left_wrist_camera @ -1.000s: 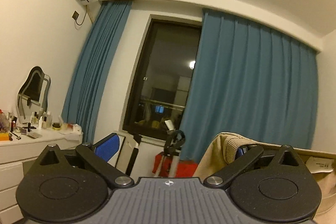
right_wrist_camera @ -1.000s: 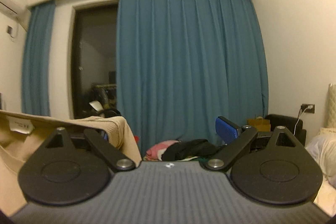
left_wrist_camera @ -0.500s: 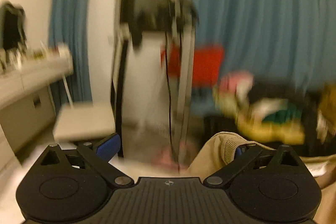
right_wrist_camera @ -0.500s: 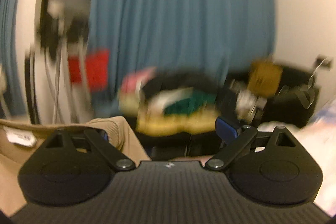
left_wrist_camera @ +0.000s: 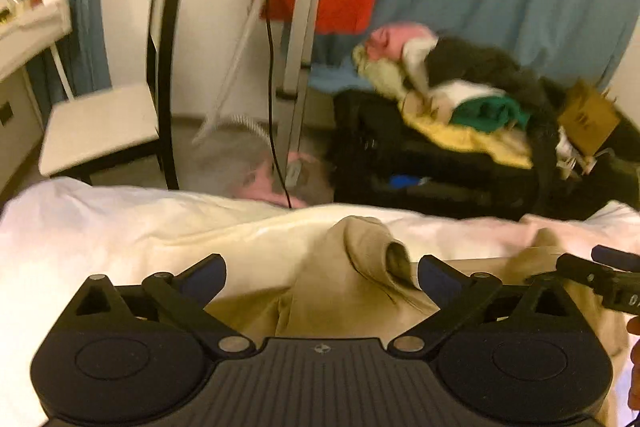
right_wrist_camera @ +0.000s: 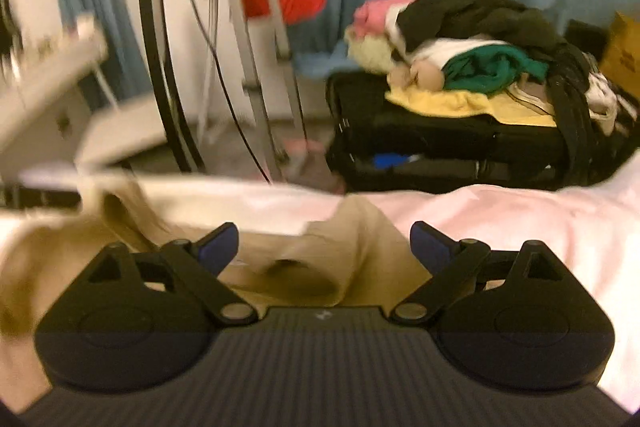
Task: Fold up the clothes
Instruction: 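Lay the held T-shirt flat on the bed and open both grippers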
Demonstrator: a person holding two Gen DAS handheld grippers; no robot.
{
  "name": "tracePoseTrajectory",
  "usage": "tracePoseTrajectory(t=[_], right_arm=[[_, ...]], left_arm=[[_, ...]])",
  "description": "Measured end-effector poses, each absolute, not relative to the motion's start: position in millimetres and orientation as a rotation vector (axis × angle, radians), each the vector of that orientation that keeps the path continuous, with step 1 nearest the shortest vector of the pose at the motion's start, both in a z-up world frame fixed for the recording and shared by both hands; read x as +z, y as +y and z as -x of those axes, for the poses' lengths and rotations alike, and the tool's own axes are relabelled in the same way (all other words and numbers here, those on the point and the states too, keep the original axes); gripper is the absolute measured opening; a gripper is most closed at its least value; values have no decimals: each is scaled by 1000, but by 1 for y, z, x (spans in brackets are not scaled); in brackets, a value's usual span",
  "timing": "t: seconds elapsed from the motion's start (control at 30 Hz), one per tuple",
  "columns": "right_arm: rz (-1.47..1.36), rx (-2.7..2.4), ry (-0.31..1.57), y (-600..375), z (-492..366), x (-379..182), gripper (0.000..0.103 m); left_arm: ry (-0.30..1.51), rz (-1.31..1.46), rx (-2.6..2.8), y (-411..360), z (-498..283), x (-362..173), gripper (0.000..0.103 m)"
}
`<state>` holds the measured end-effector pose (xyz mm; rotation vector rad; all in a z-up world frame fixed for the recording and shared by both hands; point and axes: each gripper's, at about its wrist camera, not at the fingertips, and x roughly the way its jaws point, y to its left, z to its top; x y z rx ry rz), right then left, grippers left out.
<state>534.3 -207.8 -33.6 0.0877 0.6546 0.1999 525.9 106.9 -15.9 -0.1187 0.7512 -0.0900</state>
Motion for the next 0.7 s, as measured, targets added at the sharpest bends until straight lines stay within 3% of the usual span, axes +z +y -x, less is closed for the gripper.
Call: tracePoseTrajectory(t=[0.27,0.5,0.7], right_arm=[[-229,172,404,-218,-353,16,94],[-283,153,396,-217,-198,26,94],[-423,213,404,-228,-112,14,94]], left_arm=[[586,239,-118,129,-347,15,103],[530,348,-112,155,-197,11,102],[596,530,-50,194,-150,1,100]])
